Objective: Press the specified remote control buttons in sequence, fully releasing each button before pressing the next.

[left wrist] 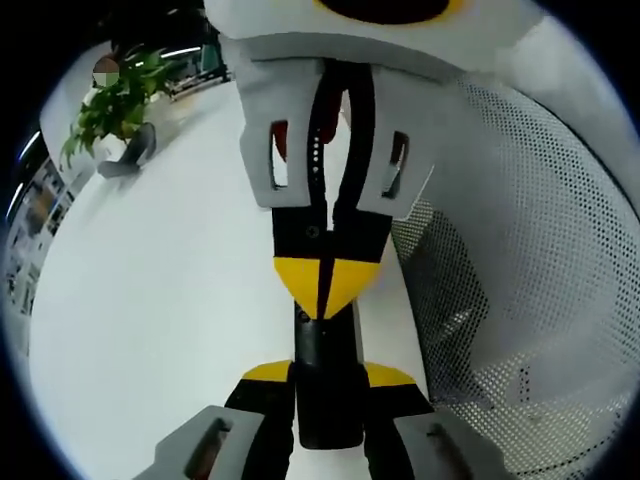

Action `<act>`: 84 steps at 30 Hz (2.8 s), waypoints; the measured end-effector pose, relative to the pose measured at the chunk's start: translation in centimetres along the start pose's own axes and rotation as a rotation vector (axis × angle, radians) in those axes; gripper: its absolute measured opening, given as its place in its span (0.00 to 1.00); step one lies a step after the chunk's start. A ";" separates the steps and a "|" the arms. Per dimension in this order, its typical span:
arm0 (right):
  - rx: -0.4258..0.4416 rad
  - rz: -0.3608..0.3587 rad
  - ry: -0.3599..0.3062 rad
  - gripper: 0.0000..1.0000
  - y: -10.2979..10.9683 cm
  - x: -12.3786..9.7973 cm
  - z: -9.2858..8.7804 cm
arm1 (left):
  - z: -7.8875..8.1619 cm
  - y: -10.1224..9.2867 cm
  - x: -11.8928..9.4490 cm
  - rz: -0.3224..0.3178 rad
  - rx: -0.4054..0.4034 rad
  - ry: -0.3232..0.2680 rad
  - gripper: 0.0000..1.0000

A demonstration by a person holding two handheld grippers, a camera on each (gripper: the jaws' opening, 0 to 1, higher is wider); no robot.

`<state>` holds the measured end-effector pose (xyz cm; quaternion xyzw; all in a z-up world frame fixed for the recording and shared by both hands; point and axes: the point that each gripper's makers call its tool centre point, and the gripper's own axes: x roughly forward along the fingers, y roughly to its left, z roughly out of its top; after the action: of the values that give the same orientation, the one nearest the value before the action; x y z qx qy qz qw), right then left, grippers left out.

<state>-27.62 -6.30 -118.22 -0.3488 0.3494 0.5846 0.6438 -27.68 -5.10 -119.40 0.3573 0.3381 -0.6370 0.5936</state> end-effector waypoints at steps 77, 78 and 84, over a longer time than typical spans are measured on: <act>0.175 -0.122 0.078 0.00 0.9 0.8 1.2 | 0.3 -1.0 -0.4 0.086 -0.061 -0.359 0.24; 0.136 -0.117 0.077 0.00 0.9 0.8 1.2 | 0.3 -1.0 -0.4 0.088 -0.060 -0.360 0.24; 0.145 -0.071 0.061 0.00 1.0 0.4 1.4 | 0.3 -1.0 -0.5 0.094 -0.057 -0.358 0.24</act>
<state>-28.54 -4.83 -117.95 -0.3311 0.3976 0.5237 0.6768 -28.67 -5.05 -118.82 0.2365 0.2278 -0.6520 0.6835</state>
